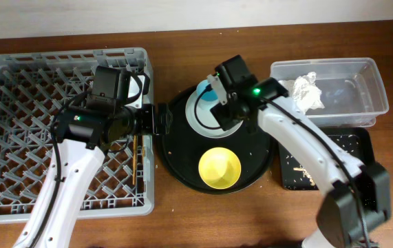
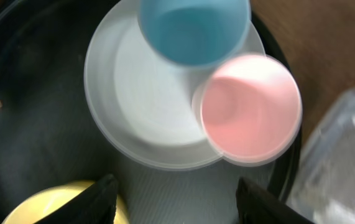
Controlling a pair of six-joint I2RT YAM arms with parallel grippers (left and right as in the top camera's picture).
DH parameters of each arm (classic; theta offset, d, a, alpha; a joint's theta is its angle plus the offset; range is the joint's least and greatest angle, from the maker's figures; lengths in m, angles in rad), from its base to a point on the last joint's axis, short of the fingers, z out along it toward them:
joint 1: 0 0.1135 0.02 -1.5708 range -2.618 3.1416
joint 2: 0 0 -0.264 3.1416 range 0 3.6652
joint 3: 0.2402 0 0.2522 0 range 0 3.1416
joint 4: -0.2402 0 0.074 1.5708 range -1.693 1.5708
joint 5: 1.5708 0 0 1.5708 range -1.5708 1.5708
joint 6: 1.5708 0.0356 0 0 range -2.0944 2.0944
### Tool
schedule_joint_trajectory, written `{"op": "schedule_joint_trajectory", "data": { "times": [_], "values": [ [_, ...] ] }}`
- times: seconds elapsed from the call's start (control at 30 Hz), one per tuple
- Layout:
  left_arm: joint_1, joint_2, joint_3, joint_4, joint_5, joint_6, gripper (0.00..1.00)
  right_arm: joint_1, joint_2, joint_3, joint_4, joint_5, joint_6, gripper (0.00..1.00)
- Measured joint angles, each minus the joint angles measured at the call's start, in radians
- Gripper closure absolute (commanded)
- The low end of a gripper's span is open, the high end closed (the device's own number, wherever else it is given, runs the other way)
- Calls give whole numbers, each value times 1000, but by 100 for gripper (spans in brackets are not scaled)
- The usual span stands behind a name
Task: Sort waste into correct bins and load items into the dishwasher rack
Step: 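Grasp the pink cup with the right gripper and lift it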
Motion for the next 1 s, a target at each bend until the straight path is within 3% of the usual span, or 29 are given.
{"op": "schedule_joint_trajectory", "data": {
  "times": [0.13, 0.3, 0.37, 0.43, 0.57, 0.7, 1.0],
  "values": [
    [0, 0, 0, 0, 0, 0, 1, 0, 78, 0, 65, 24, -46, 43],
    [0, 0, 0, 0, 0, 0, 1, 0, 137, 0, 96, 53, -64, 62],
    [0, 0, 0, 0, 0, 0, 1, 0, 156, 0, 98, 60, -74, 82],
    [0, 0, 0, 0, 0, 0, 1, 0, 181, 0, 100, 67, -70, 96],
    [0, 0, 0, 0, 0, 0, 1, 0, 188, 4, 84, 94, -73, 96],
    [0, 0, 0, 0, 0, 0, 1, 0, 183, 82, -56, 115, -73, 96],
    [0, 0, 0, 0, 0, 0, 1, -2, 35, 526, -512, -56, -70, 96]
  ]
}}
